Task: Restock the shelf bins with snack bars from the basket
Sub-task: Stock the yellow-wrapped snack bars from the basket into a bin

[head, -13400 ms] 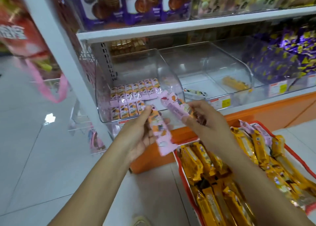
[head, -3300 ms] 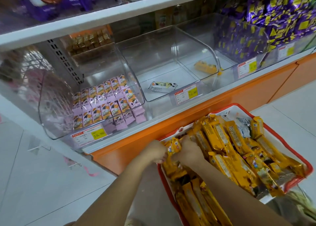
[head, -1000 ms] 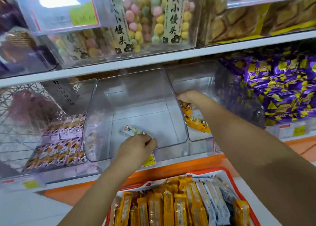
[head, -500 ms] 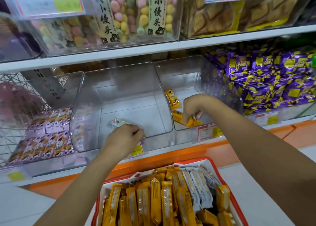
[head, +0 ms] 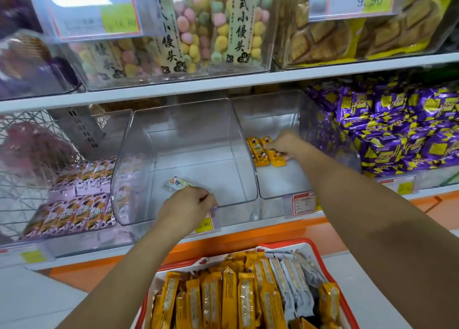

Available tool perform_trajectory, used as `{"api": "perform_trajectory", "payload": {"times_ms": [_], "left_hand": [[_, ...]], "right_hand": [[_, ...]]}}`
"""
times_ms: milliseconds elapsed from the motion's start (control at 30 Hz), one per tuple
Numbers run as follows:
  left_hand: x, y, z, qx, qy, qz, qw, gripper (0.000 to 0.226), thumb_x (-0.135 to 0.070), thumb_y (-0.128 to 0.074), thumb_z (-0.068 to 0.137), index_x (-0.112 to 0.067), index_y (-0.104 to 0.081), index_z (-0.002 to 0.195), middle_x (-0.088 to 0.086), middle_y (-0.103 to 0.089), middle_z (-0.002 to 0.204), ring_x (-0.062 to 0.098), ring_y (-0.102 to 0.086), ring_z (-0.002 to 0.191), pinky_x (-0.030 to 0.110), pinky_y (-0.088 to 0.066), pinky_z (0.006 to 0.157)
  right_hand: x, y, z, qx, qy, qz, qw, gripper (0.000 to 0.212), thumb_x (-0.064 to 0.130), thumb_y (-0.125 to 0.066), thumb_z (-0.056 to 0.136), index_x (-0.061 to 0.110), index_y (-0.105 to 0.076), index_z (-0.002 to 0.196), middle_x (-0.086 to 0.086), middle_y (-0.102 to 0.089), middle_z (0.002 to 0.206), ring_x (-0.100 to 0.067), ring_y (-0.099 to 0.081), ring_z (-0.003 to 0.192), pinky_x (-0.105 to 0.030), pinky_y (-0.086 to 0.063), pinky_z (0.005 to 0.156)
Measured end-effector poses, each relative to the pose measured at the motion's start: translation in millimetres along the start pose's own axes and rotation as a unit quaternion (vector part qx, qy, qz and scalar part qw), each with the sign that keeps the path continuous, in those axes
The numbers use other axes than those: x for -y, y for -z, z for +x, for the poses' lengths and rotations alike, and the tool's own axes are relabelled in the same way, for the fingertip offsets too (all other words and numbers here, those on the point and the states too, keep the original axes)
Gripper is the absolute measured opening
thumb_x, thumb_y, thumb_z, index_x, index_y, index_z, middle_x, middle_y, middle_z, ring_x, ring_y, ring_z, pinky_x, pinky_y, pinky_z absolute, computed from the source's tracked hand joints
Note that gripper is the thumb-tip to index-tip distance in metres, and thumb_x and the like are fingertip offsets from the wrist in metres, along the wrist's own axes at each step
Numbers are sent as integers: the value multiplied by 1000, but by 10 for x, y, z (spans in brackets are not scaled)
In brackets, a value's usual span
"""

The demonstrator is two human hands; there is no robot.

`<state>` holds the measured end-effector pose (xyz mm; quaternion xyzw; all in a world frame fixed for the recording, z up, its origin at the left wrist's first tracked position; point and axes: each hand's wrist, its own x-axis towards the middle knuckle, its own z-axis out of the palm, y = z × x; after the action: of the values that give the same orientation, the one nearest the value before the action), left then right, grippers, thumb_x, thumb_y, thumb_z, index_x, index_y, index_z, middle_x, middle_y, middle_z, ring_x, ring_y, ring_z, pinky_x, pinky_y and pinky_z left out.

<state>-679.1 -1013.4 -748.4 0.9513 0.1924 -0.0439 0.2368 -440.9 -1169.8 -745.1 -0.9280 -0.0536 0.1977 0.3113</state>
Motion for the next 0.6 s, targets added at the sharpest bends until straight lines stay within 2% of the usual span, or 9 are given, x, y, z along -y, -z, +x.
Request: {"api": "perform_trajectory", "payload": {"times_ms": [67,133,233,300,367,433,500,533,600], "left_hand": [[-1,1,7,1,1,1,1000,34,-33,-40,95,-28,-71,82,-7,-72,86,13,-62,83,31,-50,77],[-6,2,18,-2,1,-3,1000,33,-32,-40,95,-28,-70,81,-8,-72,85,12,-62,84,31,-51,79],[-18,12,24,-8,2,-19,1000,30,-30,-44,93,-30,-70,78,-12,-71,85,12,-62,84,32,-50,80],[-22,22,19,-19,5,-30,999,28,-31,-48,91,-30,-70,75,-14,-71,85,12,-63,84,33,-50,81],[-18,8,-8,-37,-1,-43,998,25,-31,-51,89,-30,-71,74,-13,-71,83,13,-64,84,33,-51,81],[-18,-10,-41,-57,-16,-59,996,22,-34,-54,89,-28,-69,73,-11,-71,82,12,-64,82,31,-51,76],[-30,4,-121,-110,-27,-119,986,24,-36,-60,88,-23,-65,68,-8,-66,72,7,-59,68,26,-44,63],[-37,35,-179,-151,-26,-188,970,27,-35,-63,87,-20,-61,65,-5,-60,65,5,-53,59,25,-39,58],[-30,132,-351,-252,-26,-333,908,34,-28,-64,88,-16,-51,59,-3,-47,57,5,-43,51,26,-36,57]], "right_hand": [[44,-74,64,38,-20,102,994,19,22,-62,94,4,-55,92,-16,-61,99,-32,-64,95,-47,-55,83],[68,-106,65,44,-25,138,989,18,14,-52,98,2,-55,111,-18,-61,100,-32,-64,94,-51,-54,86],[78,-70,-70,16,-13,137,990,22,8,-43,100,2,-55,117,-19,-59,107,-30,-63,95,-45,-50,95],[102,-18,-259,-31,2,84,996,28,14,-39,101,-2,-58,114,-19,-59,120,-30,-58,111,-33,-45,95],[123,22,-535,-91,54,84,991,30,21,-46,99,-2,-63,107,-16,-63,119,-29,-57,113,-29,-44,91],[93,38,-861,-158,130,41,978,27,25,-55,95,1,-68,96,-14,-68,102,-25,-61,100,-27,-44,84],[29,37,-1274,-185,181,47,965,30,26,-58,93,5,-59,72,-10,-60,72,-19,-56,72,-22,-42,65],[-24,7,-1472,-176,202,44,962,33,25,-59,93,9,-53,65,-6,-52,63,-17,-49,63,-21,-37,57],[-171,-96,-1851,-145,209,29,967,30,23,-59,92,8,-54,67,-5,-49,62,-18,-46,63,-28,-33,56]]}}
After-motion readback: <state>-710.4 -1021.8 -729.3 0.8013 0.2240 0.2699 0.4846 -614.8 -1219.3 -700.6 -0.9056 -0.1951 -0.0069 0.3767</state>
